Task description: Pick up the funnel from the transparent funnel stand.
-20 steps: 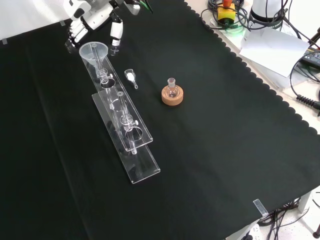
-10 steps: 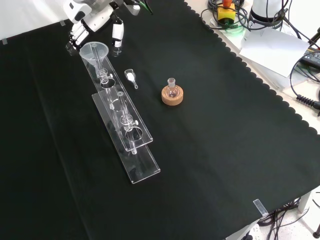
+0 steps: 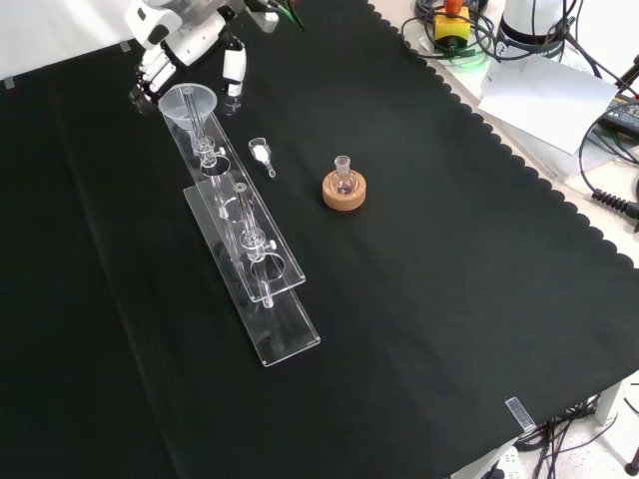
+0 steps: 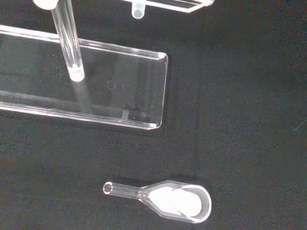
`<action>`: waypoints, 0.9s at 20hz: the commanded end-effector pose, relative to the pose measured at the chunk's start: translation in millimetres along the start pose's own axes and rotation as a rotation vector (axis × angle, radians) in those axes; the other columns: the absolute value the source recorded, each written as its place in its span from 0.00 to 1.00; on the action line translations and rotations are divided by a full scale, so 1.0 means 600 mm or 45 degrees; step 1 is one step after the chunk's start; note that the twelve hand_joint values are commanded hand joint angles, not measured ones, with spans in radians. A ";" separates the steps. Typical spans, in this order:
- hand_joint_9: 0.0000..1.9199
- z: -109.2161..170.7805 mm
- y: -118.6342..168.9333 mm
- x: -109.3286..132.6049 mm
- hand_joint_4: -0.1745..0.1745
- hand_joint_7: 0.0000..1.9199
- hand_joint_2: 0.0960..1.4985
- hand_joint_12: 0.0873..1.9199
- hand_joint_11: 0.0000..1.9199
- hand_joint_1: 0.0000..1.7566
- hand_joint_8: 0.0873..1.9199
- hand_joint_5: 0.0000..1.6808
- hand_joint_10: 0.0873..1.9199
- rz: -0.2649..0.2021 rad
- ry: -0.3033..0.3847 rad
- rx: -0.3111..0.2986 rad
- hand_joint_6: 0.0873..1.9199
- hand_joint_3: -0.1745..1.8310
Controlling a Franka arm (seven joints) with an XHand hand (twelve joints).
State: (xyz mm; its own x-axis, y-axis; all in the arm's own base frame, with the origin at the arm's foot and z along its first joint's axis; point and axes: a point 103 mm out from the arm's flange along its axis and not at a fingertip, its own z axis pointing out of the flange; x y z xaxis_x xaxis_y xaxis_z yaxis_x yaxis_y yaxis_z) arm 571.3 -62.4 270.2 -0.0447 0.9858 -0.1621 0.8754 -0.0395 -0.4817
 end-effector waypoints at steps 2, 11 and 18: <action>0.05 0.001 0.008 0.002 0.40 0.00 0.57 0.77 0.16 0.37 0.06 0.00 0.44 0.001 0.005 0.008 0.00 0.00; 0.14 -0.001 0.018 0.006 0.37 0.00 0.58 0.76 0.18 0.37 0.16 0.02 0.38 0.011 -0.046 0.030 0.00 0.00; 0.34 -0.027 0.005 0.006 0.34 0.14 0.67 0.70 0.24 0.45 0.31 0.25 0.28 0.119 -0.168 -0.129 0.01 0.00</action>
State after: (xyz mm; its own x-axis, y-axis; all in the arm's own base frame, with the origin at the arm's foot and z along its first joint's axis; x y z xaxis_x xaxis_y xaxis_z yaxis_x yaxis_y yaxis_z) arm 581.5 -58.7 268.3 -0.0480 0.9724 -0.2285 0.8757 -0.0690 -0.4778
